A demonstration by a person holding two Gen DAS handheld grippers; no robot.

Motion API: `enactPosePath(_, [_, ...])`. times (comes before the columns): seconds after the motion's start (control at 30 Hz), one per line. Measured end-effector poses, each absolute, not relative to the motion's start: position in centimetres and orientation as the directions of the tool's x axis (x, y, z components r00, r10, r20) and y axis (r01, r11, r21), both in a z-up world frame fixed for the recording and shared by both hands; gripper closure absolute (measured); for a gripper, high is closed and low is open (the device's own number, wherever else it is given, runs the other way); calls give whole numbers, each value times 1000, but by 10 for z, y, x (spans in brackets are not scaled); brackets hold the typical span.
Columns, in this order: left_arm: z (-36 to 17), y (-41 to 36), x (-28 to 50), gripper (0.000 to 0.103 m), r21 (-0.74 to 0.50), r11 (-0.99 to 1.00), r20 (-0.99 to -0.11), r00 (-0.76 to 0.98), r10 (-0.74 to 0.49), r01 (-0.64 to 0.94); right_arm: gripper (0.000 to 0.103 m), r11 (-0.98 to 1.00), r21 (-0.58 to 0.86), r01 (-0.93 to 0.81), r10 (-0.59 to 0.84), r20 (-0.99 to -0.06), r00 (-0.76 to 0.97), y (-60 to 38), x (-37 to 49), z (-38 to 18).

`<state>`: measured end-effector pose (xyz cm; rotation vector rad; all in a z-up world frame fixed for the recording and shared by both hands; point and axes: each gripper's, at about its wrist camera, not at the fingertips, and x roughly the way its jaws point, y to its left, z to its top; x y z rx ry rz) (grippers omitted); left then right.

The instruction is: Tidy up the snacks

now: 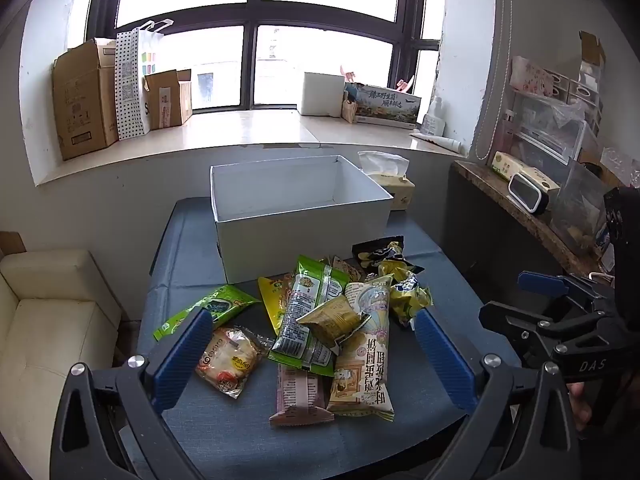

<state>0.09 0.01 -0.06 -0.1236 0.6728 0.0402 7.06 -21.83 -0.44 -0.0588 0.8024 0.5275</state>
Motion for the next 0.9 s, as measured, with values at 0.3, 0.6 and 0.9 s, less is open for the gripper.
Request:
enactPosePath(0.3, [-2, -2, 0, 0, -105, 992, -615, 788, -7, -74, 0, 871, 143, -470, 425, -700, 574, -219, 71, -3])
enactPosePath(0.6, [1, 0, -1, 0, -117, 991, -613, 790, -16, -72, 0, 873, 139, -468, 419, -704, 573, -218, 70, -4])
enactPosePath(0.9, [1, -1, -2, 0, -115, 991, -611, 792, -13, -72, 0, 871, 136, -471, 419, -706, 571, -217, 70, -5])
